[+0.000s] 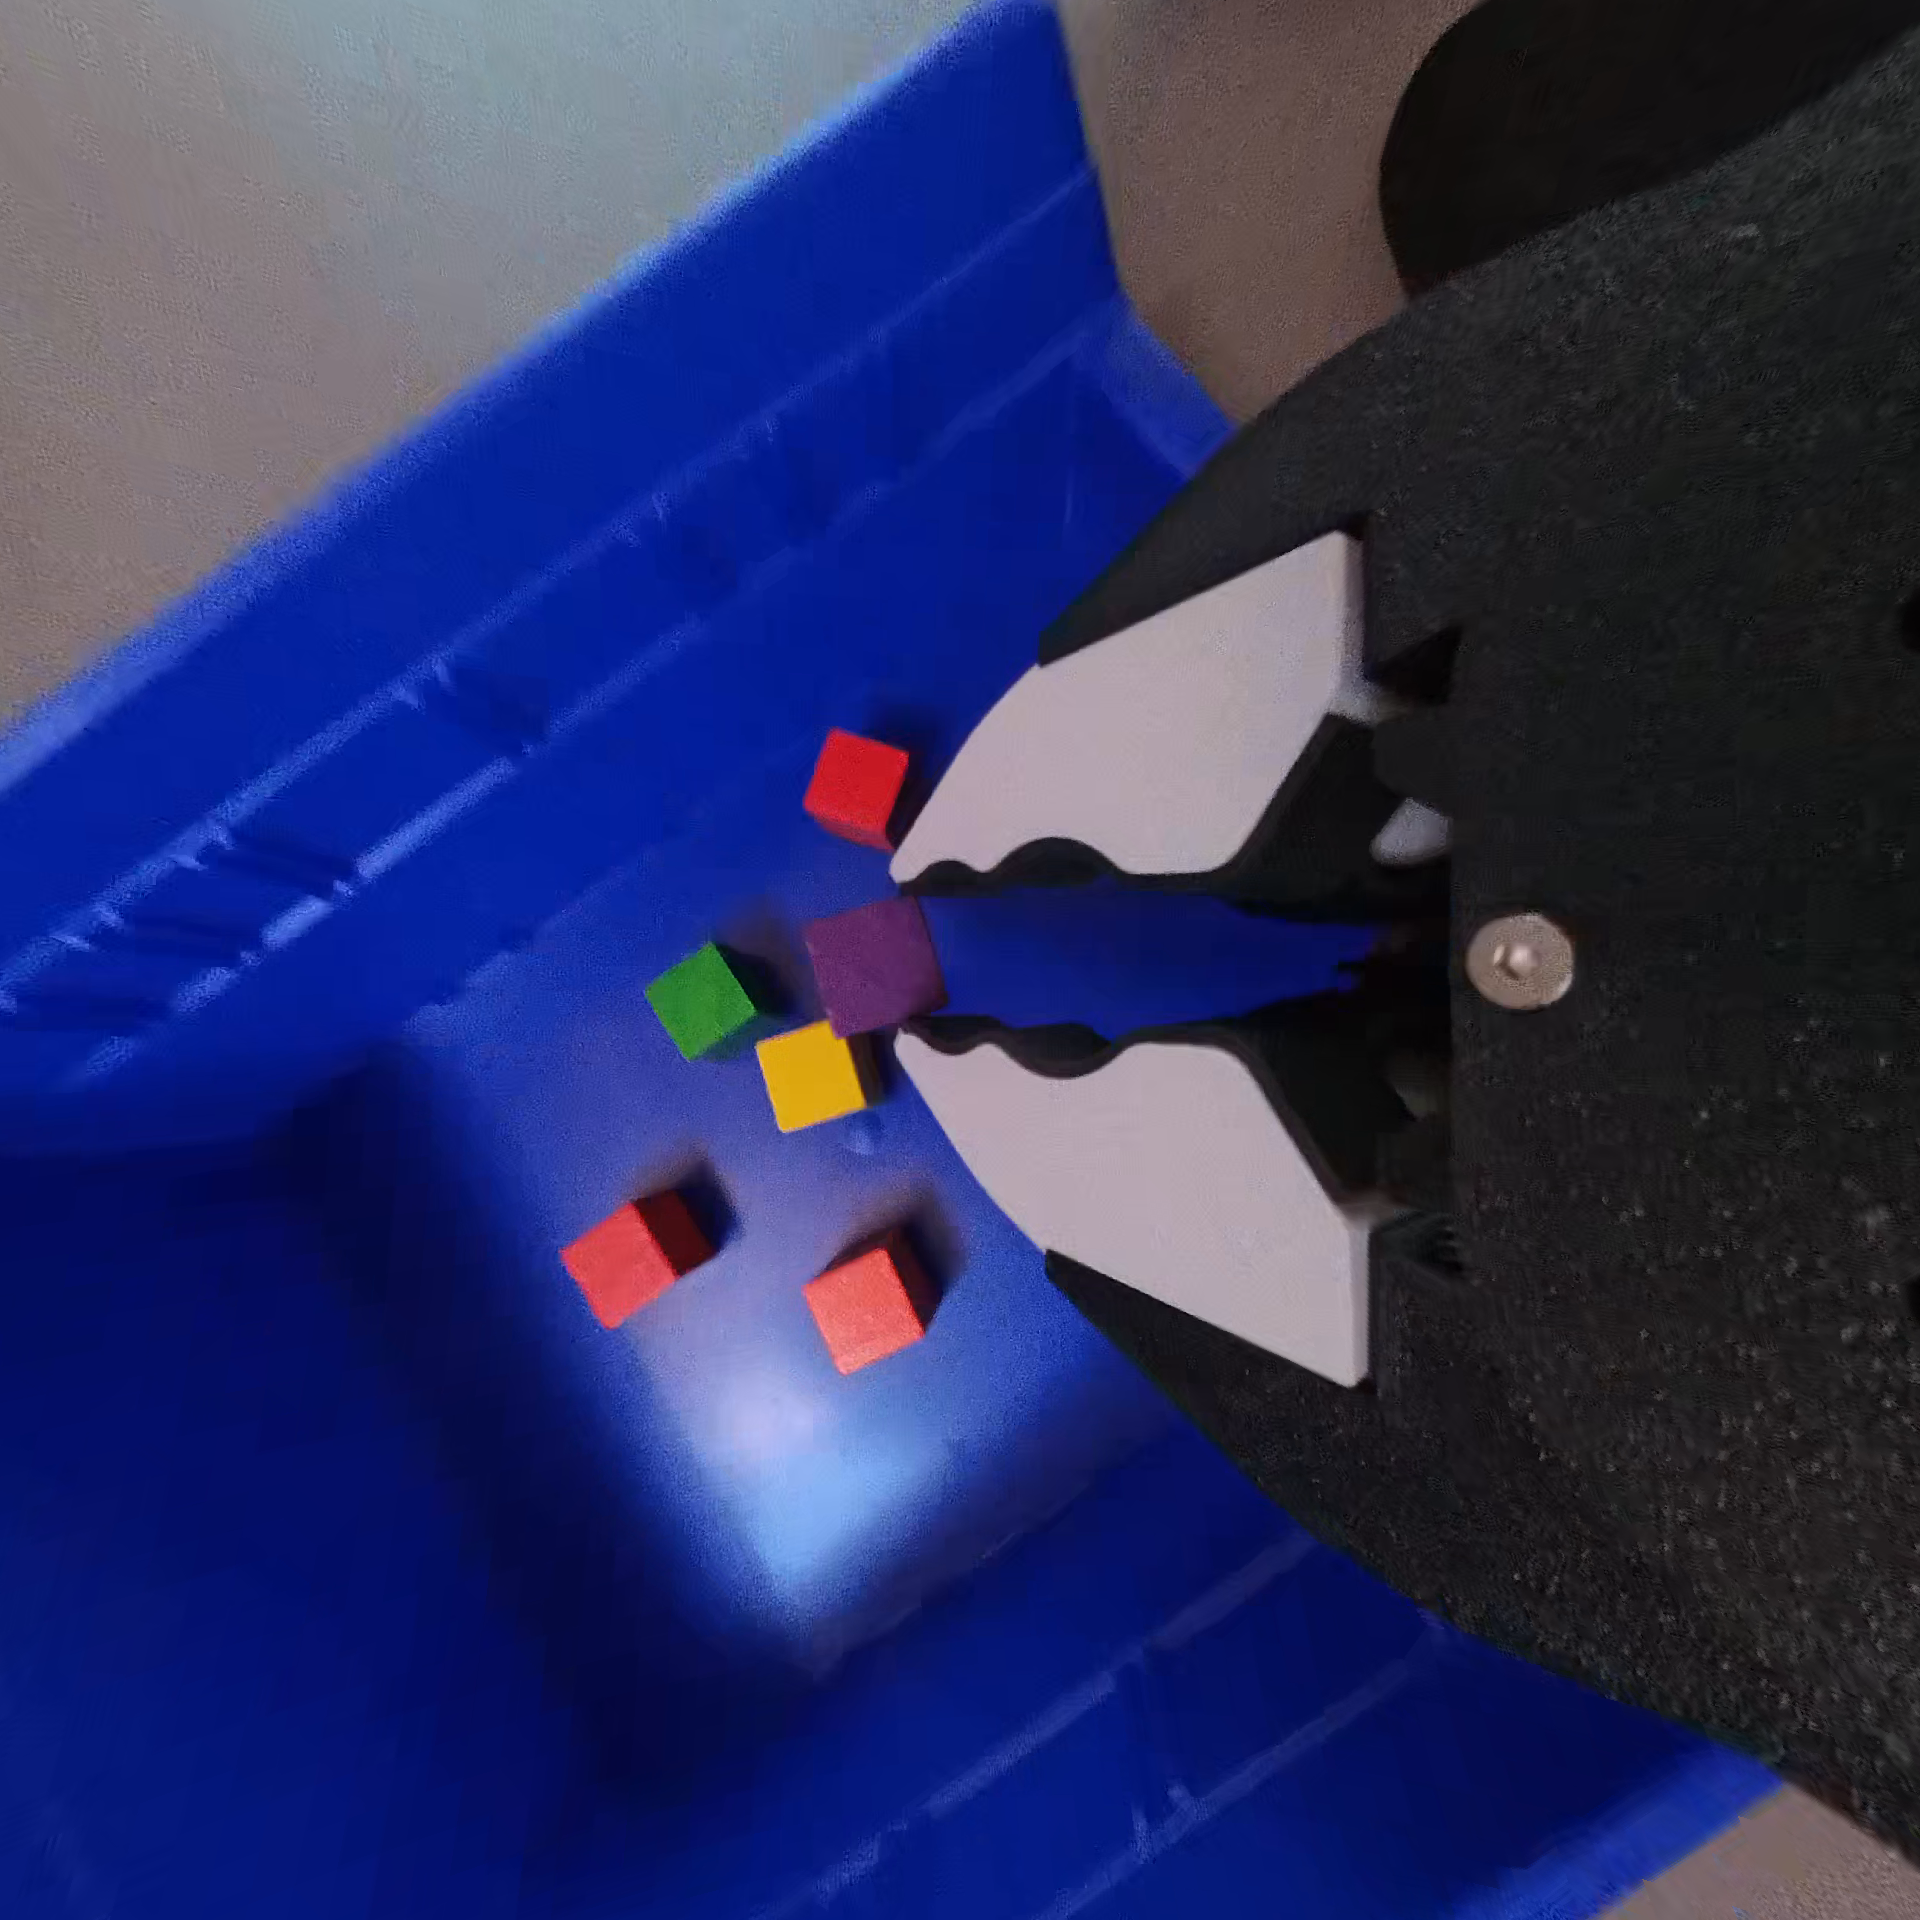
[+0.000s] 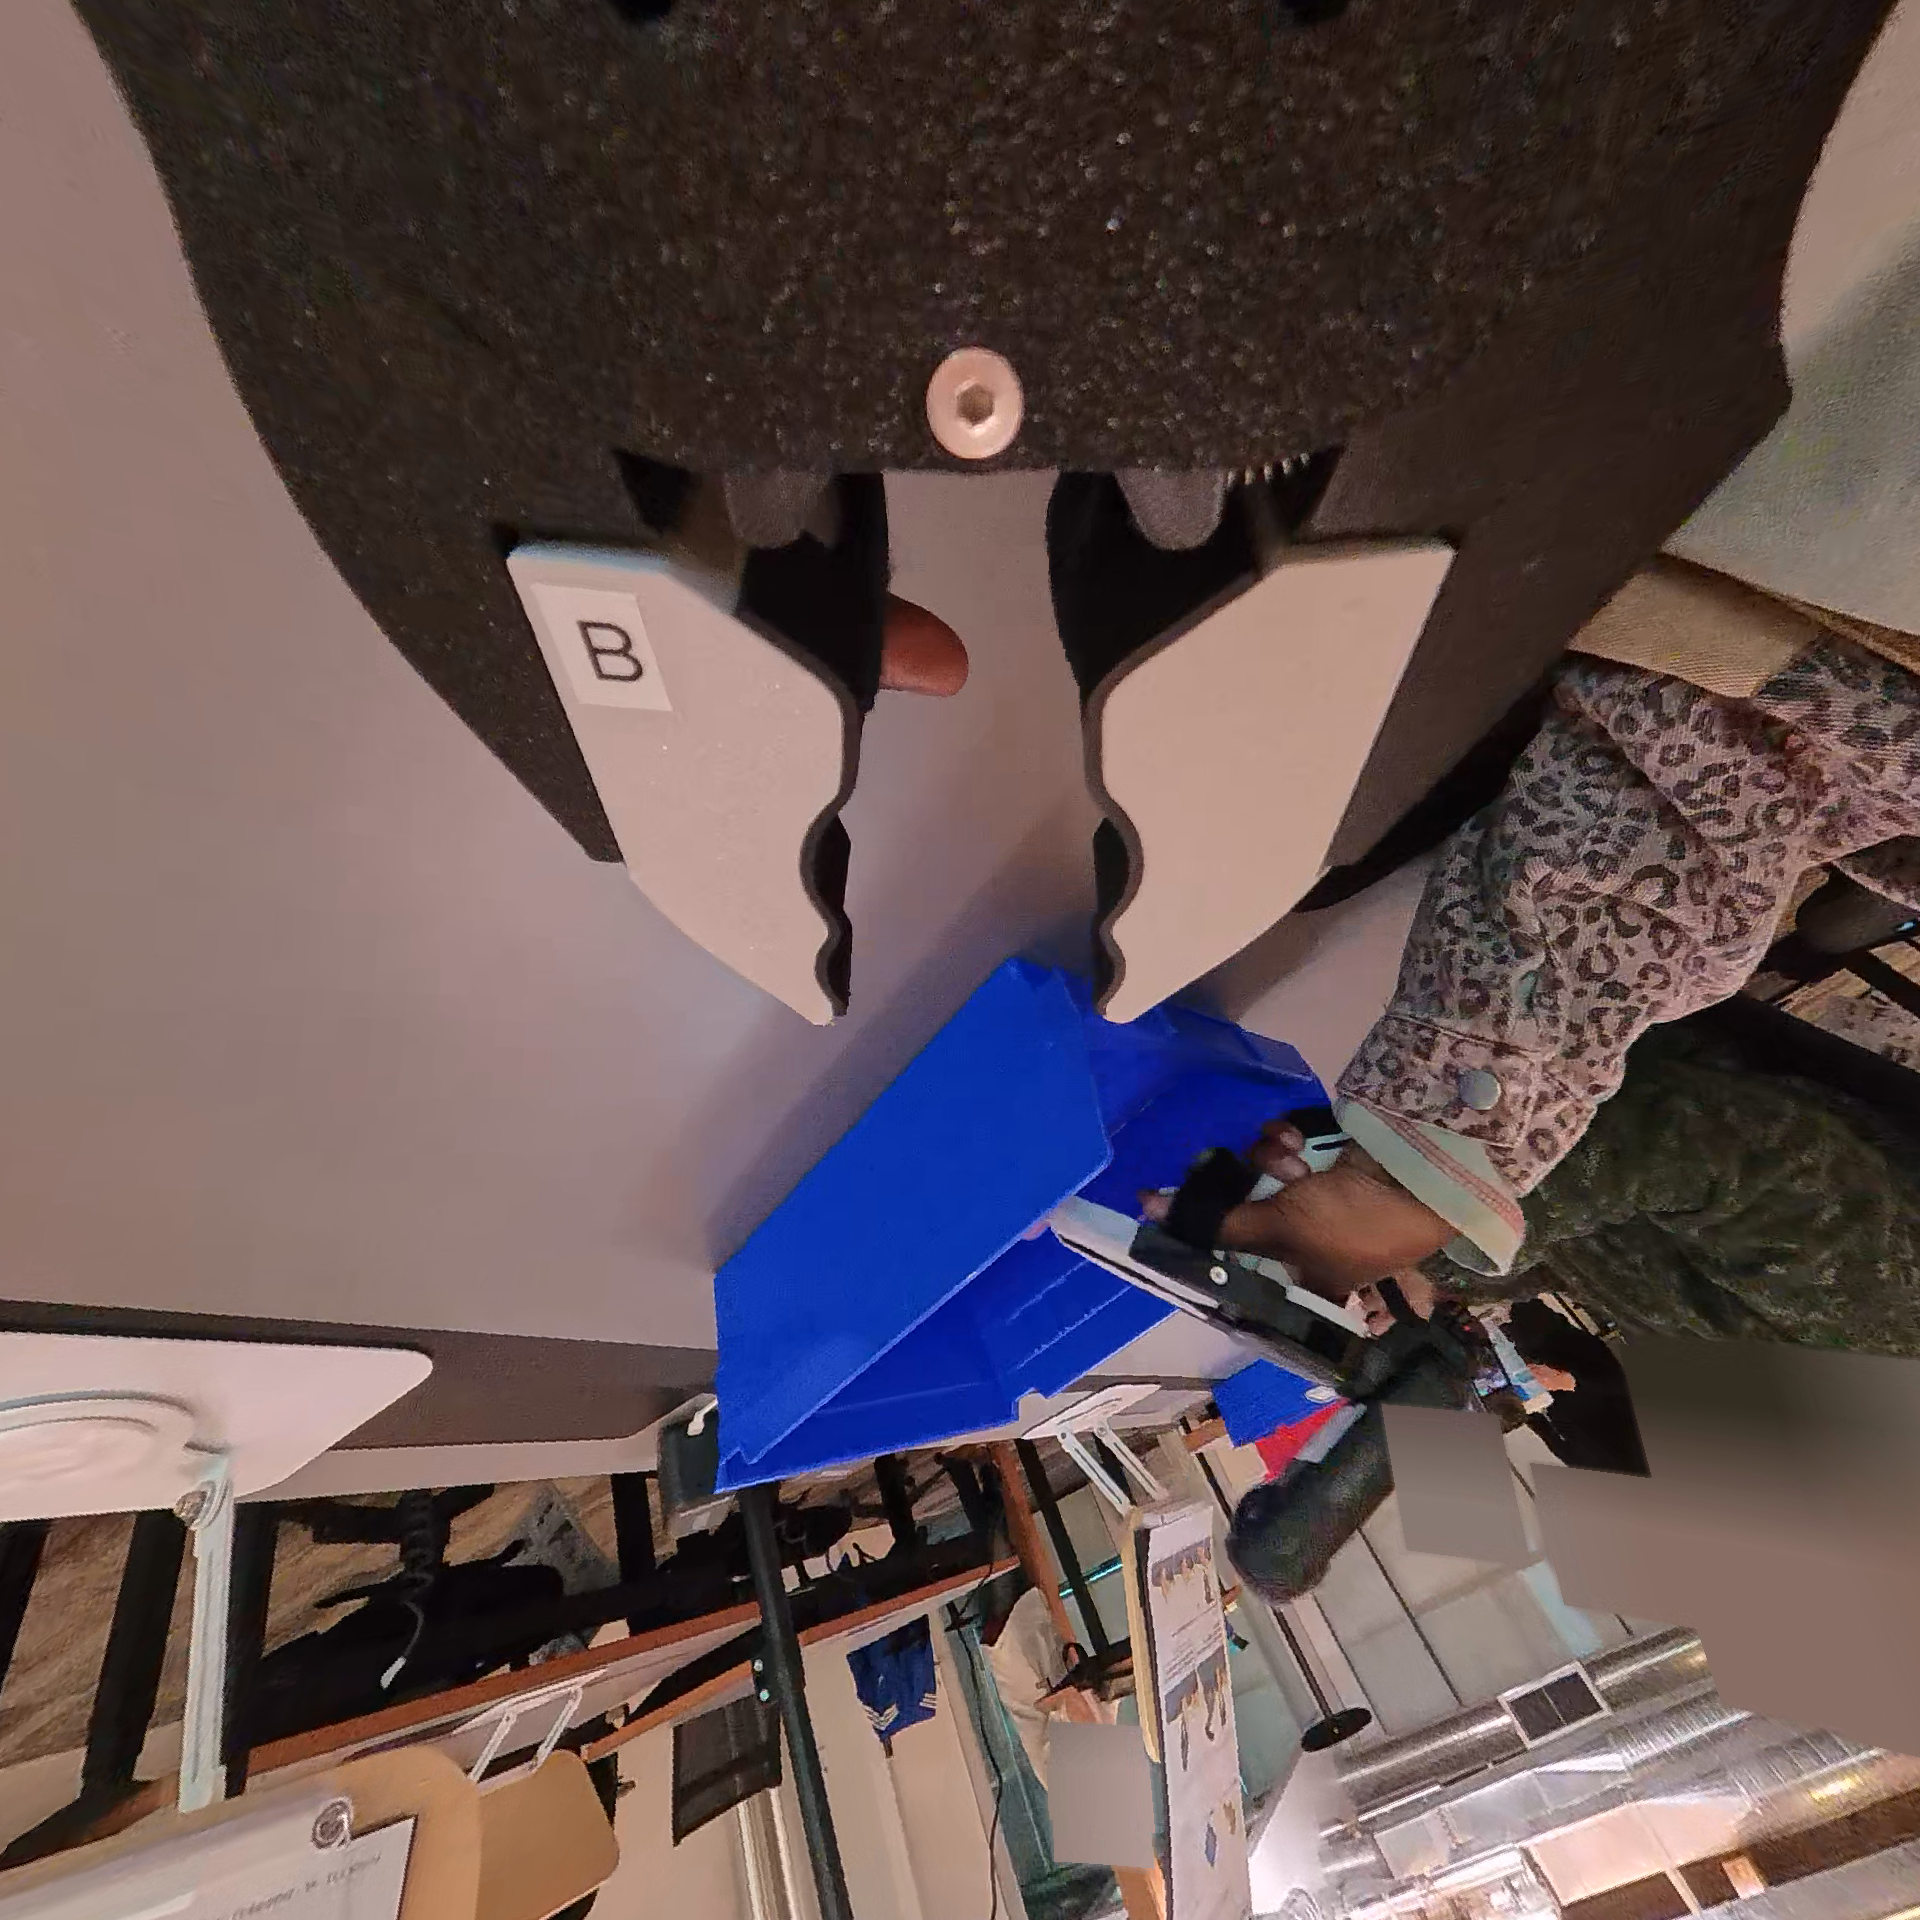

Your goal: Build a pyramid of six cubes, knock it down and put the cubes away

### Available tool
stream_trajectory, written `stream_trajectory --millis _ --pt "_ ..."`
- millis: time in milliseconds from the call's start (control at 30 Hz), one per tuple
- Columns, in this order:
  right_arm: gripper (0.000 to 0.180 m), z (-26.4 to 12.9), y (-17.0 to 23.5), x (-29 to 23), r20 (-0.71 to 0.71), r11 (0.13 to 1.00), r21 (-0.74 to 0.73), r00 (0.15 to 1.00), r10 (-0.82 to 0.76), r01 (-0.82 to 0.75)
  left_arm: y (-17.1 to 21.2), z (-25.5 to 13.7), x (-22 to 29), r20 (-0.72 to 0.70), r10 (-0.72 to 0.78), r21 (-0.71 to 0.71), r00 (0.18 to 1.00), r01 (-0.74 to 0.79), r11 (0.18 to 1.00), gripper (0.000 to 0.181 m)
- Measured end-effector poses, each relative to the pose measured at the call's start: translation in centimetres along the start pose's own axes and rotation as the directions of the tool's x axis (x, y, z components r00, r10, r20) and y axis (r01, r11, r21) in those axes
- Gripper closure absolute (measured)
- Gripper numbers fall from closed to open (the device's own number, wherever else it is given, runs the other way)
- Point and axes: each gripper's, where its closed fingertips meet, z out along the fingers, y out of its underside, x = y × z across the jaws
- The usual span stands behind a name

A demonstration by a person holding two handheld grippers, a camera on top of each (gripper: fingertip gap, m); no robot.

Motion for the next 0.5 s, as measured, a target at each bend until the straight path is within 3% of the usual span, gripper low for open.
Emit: stream_trajectory --millis 100,200,267,367,500 --pt "0.143 0.3 -0.5 -1.0 0.071 1.0 0.023 0.997 0.016 -0.018 -3.7 -4.7 5.1 -0.247 0.096 0.326 0.964 -0.011 0.945 0.16" --pt "0.15 0.2 -1.8 -2.9 0.191 0.994 0.085 0.98 0.056 -0.073 -5.4 -11.1 12.5 -0.558 0.328 0.615 0.762 0.115 0.78 0.16" --pt "0.154 0.0 -3.0 -4.6 0.28 0.984 0.136 0.957 0.076 -0.118 -5.0 -14.1 16.2 -0.677 0.425 0.666 0.601 0.253 0.702 0.16" --pt "0.156 0.0 -4.3 -7.5 0.376 0.976 0.172 0.924 0.064 -0.138 -3.7 -15.7 20.2 -0.766 0.494 0.638 0.41 0.395 0.661 0.16" --pt "0.156 0.0 -5.2 -11.1 0.452 0.974 0.192 0.892 0.017 -0.117 -2.4 -15.9 23.5 -0.758 0.569 0.651 0.319 0.425 0.629 0.16"
